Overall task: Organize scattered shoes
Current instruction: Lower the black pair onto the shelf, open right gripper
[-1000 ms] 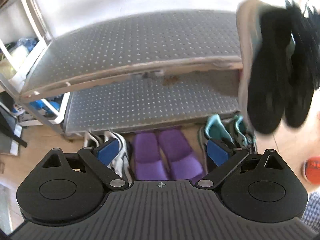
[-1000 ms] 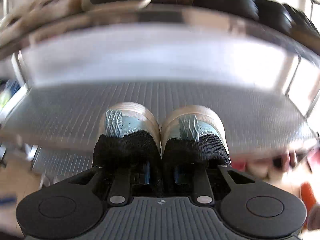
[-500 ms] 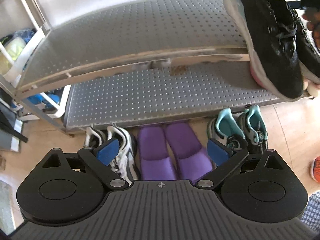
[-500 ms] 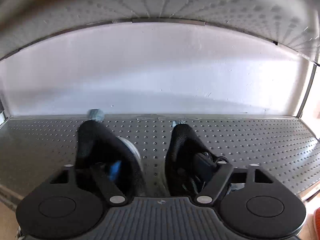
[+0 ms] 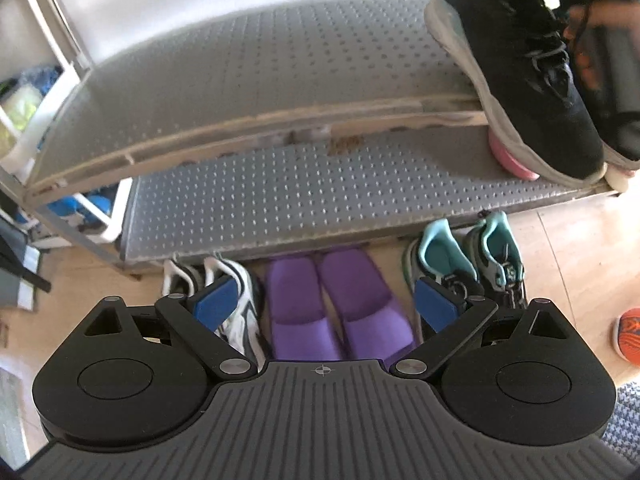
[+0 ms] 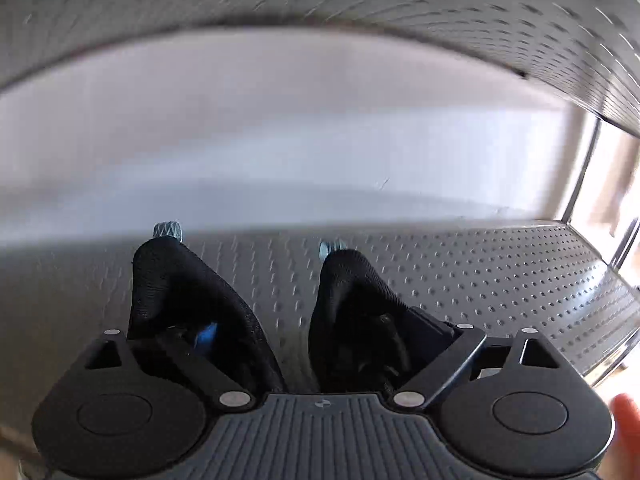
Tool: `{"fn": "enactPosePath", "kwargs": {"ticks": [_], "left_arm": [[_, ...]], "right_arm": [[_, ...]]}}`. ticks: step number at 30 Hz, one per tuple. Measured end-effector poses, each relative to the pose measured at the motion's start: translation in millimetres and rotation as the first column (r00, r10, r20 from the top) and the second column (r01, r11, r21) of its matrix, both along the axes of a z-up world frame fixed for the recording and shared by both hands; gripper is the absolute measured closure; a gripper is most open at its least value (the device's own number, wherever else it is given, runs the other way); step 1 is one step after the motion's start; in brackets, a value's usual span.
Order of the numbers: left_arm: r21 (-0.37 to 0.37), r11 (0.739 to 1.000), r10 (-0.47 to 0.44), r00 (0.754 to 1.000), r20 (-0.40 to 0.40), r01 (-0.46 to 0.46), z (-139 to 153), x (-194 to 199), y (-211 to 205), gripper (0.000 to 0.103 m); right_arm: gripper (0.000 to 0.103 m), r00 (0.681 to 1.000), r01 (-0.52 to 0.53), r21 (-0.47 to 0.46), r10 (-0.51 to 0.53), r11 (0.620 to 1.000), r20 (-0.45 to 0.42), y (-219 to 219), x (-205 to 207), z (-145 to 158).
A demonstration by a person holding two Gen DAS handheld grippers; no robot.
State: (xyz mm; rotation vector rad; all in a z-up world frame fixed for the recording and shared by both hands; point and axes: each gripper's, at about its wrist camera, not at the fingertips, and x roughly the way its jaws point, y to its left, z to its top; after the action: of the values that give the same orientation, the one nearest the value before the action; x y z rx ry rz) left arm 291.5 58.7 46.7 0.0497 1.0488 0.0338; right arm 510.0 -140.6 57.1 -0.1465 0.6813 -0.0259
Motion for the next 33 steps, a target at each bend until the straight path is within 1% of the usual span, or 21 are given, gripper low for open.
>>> {"fn": "enactPosePath", "kwargs": {"ticks": [3, 8, 9, 11, 12, 14, 15, 17, 18, 19, 21, 22, 24, 25, 26, 27, 28, 29, 30, 31, 33], "left_arm": [[-0.013, 1.000, -0.004, 1.000, 0.003, 0.004, 2, -2, 0, 0.005], [-0.033, 0.999, -0.016, 1.000, 0.001, 0.016, 2, -4, -8, 0.005], [-0.039, 0.999, -0.022, 1.000, -0.004, 0.022, 2, -3, -10, 0.005], [-0.051, 0.998, -0.034, 0.999, -0.014, 0.034, 0, -2, -13, 0.005], [-0.048, 0.998, -0.038, 0.999, -0.018, 0.037, -1, 0, -15, 0.005], [-0.041, 0.998, -0.041, 0.999, -0.022, 0.040, -3, 2, -16, 0.005], [-0.043, 0.998, -0.038, 0.999, -0.024, 0.037, -3, 3, -16, 0.005], [-0.050, 0.998, -0.036, 0.999, -0.027, 0.035, -4, 4, -17, 0.005], [-0.055, 0.998, -0.037, 0.999, -0.028, 0.035, -4, 4, -18, 0.005], [-0.058, 0.998, -0.041, 0.999, -0.029, 0.039, -5, 3, -19, 0.005], [-0.060, 0.997, -0.055, 0.998, -0.032, 0.053, -5, 2, -22, 0.005], [-0.059, 0.997, -0.059, 0.998, -0.032, 0.057, -6, 1, -23, 0.005], [-0.056, 0.997, -0.059, 0.998, -0.036, 0.057, -7, 1, -24, 0.005], [-0.053, 0.997, -0.054, 0.998, -0.040, 0.052, -8, 1, -23, 0.005], [-0.055, 0.997, -0.049, 0.998, -0.044, 0.046, -9, 1, -22, 0.005], [-0.062, 0.997, -0.045, 0.998, -0.051, 0.042, -10, 1, -21, 0.005], [-0.070, 0.997, -0.048, 0.997, -0.056, 0.044, -10, 1, -21, 0.005], [-0.073, 0.996, -0.049, 0.997, -0.057, 0.045, -10, 1, -21, 0.005], [-0.072, 0.996, -0.052, 0.997, -0.057, 0.048, -11, 0, -21, 0.005], [-0.067, 0.997, -0.053, 0.997, -0.058, 0.049, -11, 0, -21, 0.005], [-0.060, 0.997, -0.051, 0.997, -0.061, 0.048, -13, 1, -22, 0.005]], "right_arm": [[0.012, 0.999, -0.046, 0.042, 0.045, 0.998, 0.020, -7, -6, -1], [0.012, 0.988, 0.050, 0.306, -0.093, 0.951, 0.126, -34, -14, -11], [0.012, 0.981, 0.070, 0.314, -0.122, 0.947, 0.150, -33, -11, -15], [0.005, 0.976, 0.088, 0.192, -0.123, 0.977, 0.178, -21, -1, -22], [0.005, 0.982, 0.096, 0.144, -0.118, 0.985, 0.150, -18, 7, -22], [0.005, 0.997, 0.072, 0.096, -0.075, 0.993, 0.029, -20, 26, -9], [0.005, 0.999, 0.025, 0.117, -0.027, 0.993, 0.016, -23, 27, -2], [0.002, 0.996, -0.080, 0.293, 0.062, 0.953, 0.070, -48, 15, 13], [0.002, 0.996, -0.059, 0.348, 0.032, 0.936, 0.084, -57, 12, 15], [0.004, 0.996, -0.019, 0.443, -0.023, 0.896, 0.089, -71, 8, 17], [0.003, 0.990, 0.060, 0.622, -0.124, 0.780, 0.060, -95, 2, 18], [0.002, 0.988, 0.076, 0.646, -0.143, 0.760, 0.052, -102, -7, 21], [0.003, 0.992, 0.044, 0.585, -0.106, 0.810, 0.072, -100, -21, 26], [0.005, 0.995, -0.013, 0.484, -0.036, 0.875, 0.092, -94, -30, 27], [0.005, 0.993, -0.090, 0.325, 0.061, 0.941, 0.099, -86, -43, 25], [0.010, 0.989, -0.133, 0.234, 0.113, 0.963, 0.094, -81, -53, 23], [0.026, 0.987, -0.151, 0.173, 0.139, 0.973, 0.077, -80, -60, 20], [0.033, 0.987, -0.160, 0.130, 0.154, 0.979, 0.053, -83, -63, 18], [0.042, 0.989, -0.146, 0.145, 0.142, 0.978, 0.037, -89, -62, 18], [0.045, 0.991, -0.133, 0.160, 0.131, 0.978, 0.020, -94, -61, 19], [0.045, 0.993, -0.114, 0.195, 0.114, 0.974, 0.011, -97, -58, 24]]}}
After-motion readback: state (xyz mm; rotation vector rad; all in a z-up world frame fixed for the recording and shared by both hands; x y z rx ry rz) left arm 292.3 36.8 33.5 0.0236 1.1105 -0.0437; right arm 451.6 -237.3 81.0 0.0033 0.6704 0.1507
